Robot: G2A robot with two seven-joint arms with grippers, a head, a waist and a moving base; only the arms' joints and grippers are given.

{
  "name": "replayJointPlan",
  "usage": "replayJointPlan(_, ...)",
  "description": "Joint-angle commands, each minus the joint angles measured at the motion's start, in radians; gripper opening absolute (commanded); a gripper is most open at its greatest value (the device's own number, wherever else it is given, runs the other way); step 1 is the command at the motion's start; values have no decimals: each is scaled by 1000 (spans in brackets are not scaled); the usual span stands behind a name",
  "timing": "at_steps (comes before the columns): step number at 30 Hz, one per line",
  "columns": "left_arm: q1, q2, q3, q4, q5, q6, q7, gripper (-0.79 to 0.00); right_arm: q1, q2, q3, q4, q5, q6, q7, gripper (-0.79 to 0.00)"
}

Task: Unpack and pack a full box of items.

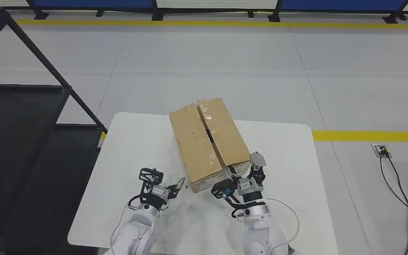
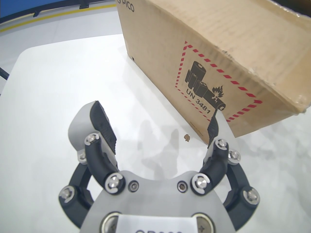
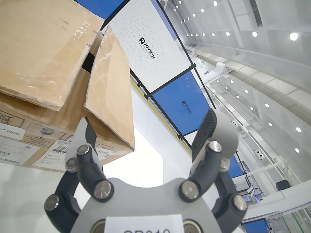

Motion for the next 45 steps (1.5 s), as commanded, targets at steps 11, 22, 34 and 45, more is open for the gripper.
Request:
replayJointPlan(11, 22, -3, -21, -8, -3, 9, 17, 0, 54, -24, -1, 64, 29, -43, -32, 0)
replayJointPlan(22, 40, -3, -55, -20, -16, 19, 30, 0, 82, -45, -4, 123, 44, -39, -54, -748)
replayJointPlan(34, 31, -4, -79, -19, -7, 9, 19, 0, 48, -50, 19, 96, 57, -101, -100, -785)
replayJointPlan(45, 24, -6, -73, -16, 64, 25, 25, 0, -16, -38, 80, 18, 112, -192, -213, -785)
